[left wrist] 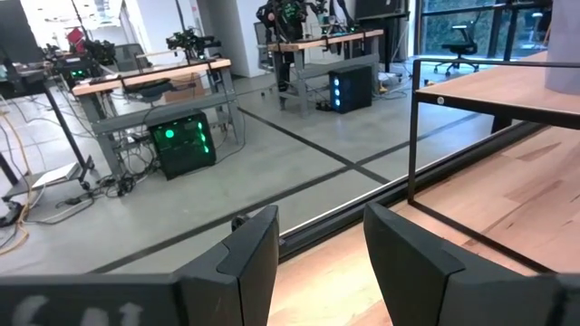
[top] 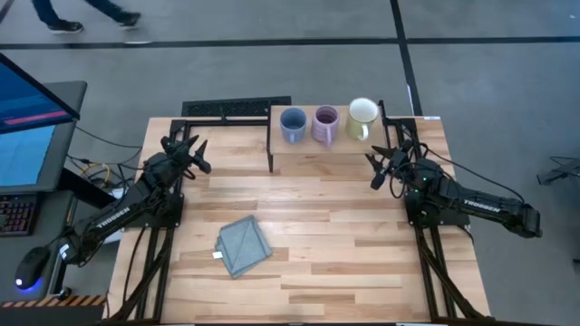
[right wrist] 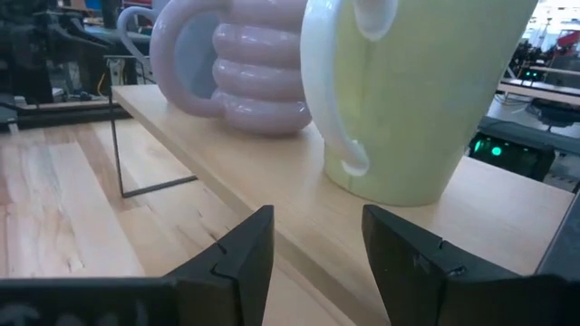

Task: Stack small to large cups/mugs on shelf
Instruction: Return to Home Position

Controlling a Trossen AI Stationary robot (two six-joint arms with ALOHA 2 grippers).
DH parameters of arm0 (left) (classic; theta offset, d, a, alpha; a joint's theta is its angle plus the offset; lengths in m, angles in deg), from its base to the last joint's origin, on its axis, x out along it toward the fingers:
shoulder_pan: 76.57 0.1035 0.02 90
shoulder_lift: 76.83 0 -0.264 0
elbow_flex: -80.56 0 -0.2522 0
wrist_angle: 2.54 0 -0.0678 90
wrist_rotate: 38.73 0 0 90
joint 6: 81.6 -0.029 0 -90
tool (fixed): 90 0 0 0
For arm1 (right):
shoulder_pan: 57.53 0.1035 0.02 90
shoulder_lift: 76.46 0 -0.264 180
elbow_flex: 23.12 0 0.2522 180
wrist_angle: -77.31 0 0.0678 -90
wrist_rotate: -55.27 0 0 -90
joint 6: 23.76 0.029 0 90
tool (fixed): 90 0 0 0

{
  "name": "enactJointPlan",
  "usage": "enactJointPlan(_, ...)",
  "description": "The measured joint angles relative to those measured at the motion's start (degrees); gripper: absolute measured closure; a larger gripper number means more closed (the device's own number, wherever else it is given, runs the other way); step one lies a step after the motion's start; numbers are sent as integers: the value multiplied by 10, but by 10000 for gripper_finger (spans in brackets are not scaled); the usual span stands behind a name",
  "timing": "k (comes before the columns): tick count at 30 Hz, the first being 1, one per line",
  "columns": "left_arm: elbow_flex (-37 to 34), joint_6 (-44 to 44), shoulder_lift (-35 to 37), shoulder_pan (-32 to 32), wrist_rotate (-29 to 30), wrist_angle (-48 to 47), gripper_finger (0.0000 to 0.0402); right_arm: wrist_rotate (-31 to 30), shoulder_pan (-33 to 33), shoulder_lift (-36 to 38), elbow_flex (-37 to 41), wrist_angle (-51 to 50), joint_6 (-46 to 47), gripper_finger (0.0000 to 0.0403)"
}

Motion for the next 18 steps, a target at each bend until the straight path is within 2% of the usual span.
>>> enactJointPlan(18, 0, -2, 0, 0, 2, 0, 246, 3, 0, 0, 0, 0, 0, 210)
